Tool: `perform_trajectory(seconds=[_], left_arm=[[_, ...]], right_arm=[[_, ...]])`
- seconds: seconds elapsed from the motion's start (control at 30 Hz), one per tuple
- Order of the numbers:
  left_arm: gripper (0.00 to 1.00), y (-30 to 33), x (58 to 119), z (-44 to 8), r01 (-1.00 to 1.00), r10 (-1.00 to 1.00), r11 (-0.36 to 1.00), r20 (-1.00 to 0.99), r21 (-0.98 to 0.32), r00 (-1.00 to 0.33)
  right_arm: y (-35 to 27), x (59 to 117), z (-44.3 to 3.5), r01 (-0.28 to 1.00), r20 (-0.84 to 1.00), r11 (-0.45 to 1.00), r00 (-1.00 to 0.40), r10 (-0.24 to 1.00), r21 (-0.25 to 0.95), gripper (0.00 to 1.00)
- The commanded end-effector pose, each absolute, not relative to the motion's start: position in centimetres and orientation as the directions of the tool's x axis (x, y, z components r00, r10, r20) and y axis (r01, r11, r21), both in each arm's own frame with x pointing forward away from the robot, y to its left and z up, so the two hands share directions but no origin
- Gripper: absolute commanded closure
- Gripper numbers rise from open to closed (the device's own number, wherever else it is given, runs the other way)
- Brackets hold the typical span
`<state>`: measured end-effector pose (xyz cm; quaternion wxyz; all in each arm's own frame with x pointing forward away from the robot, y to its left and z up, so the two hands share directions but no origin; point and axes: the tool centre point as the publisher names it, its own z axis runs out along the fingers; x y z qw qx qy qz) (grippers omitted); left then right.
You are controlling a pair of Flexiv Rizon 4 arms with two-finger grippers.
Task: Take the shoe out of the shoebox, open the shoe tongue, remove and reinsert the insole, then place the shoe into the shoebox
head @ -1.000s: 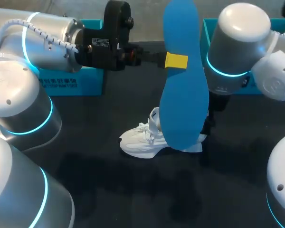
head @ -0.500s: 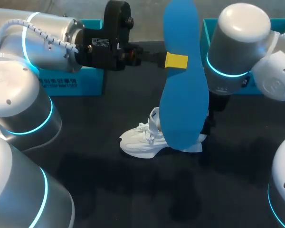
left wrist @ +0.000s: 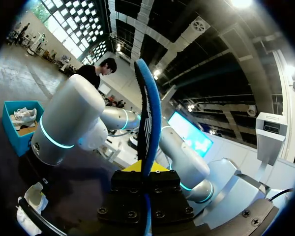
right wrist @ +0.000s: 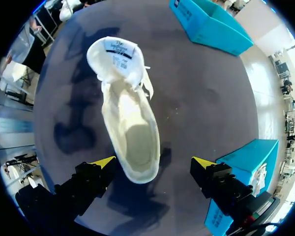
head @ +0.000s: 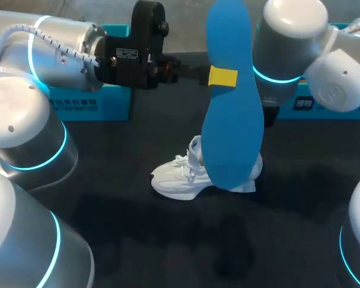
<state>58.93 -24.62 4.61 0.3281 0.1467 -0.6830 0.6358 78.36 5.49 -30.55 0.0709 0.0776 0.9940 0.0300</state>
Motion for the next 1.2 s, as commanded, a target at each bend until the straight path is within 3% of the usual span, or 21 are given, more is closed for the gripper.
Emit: perform_trajectory(seconds=[0.03,0.23,0.27,0.43,0.5,0.83,0.9,1.13,1.2], left_arm=[[1.0,-24.7,58.9,4.5,-0.618,0.218,0.147,0.634,-0.773,-0.742],[1.0,-24.7,58.9,4.5,-0.618,0.218,0.147,0.634,-0.773,-0.742],[1.0,-24.7,58.9,4.5,-0.618,0.218,0.147,0.634,-0.773,-0.742],[1.0,-24.7,58.9,4.5,-0.618,0.218,0.147,0.634,-0.773,-0.742],[1.0,-24.7,58.9,4.5,-0.618,0.218,0.147,0.634,-0.773,-0.742],[1.0,-24.7,58.9,4.5,-0.618,0.218,0.147,0.634,-0.773,-0.742],[1.0,-24.7,58.9,4.5,-0.618,0.218,0.147,0.634,-0.773,-0.742],[1.0,-24.7,58.9,4.5,-0.618,0.218,0.147,0.634,-0.773,-0.742],[1.0,-24.7,58.9,4.5,-0.618,0.218,0.147,0.634,-0.773,-0.742]], right_arm=[[7.8,80.0,-32.0,0.139,-0.124,0.989,-0.982,0.144,0.046,0.0],[9.1,80.3,-32.5,0.112,-0.12,0.992,-0.986,0.119,0.056,0.0],[9.7,80.4,-33.0,0.101,-0.114,0.993,-0.988,0.107,0.054,0.06],[10.5,80.5,-33.8,0.083,-0.104,0.995,-0.991,0.089,0.059,0.12],[11.0,80.6,-34.4,0.072,-0.093,0.995,-0.993,0.078,0.067,0.22],[11.4,79.8,-36.8,0.051,-0.04,0.996,-0.998,0.054,0.073,0.31],[11.4,79.8,-37.1,0.048,-0.031,0.996,-0.998,0.05,0.07,0.43],[11.4,79.5,-38.3,0.046,-0.006,0.996,-0.999,0.047,0.072,0.52],[11.4,79.3,-38.6,0.05,0.001,0.996,-0.999,0.05,0.073,0.59]])
